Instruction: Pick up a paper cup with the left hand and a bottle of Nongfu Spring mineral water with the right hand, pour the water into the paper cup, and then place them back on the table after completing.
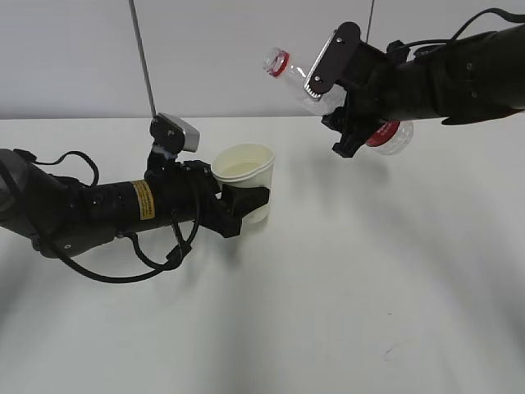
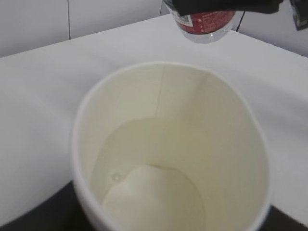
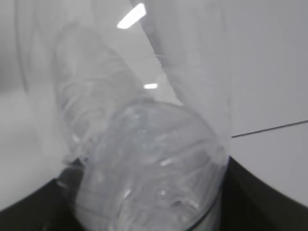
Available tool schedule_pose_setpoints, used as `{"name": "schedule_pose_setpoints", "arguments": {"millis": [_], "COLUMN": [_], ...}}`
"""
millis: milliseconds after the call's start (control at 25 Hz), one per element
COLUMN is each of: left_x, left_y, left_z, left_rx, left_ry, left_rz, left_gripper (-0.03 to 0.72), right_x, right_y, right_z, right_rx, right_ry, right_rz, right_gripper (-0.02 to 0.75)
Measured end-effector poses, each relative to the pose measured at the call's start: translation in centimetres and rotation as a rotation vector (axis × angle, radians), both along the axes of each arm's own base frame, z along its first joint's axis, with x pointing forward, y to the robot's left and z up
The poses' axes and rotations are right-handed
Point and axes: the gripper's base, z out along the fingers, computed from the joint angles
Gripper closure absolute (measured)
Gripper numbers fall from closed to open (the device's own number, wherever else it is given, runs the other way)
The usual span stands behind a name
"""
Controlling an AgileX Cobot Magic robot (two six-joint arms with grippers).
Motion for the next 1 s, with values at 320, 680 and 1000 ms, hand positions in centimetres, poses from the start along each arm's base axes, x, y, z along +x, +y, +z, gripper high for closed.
{"name": "schedule_pose_setpoints", "arguments": {"millis": [320, 680, 1000], "left_x": [0.1, 0.2, 0.9], "left_y": [0.1, 0.5, 1.9], "left_z": [-0.2, -0.5, -0.7], "left_rx": [0.025, 0.056, 0.071], "left_ry": [0.012, 0.028, 0.037], "left_rz": [0.011, 0.031, 0.076], "left_gripper": [0.290, 0.290, 0.290], "right_x": [0.0, 0.1, 0.4], "right_y": [0.0, -0.2, -1.7], "right_z": [0.0, 0.0, 0.0], "right_rx": [0.178, 0.311, 0.424], "right_ry": [0.041, 0.070, 0.093], "right_rz": [-0.106, -0.191, -0.275], "right_gripper": [0.290, 0.290, 0.290]}}
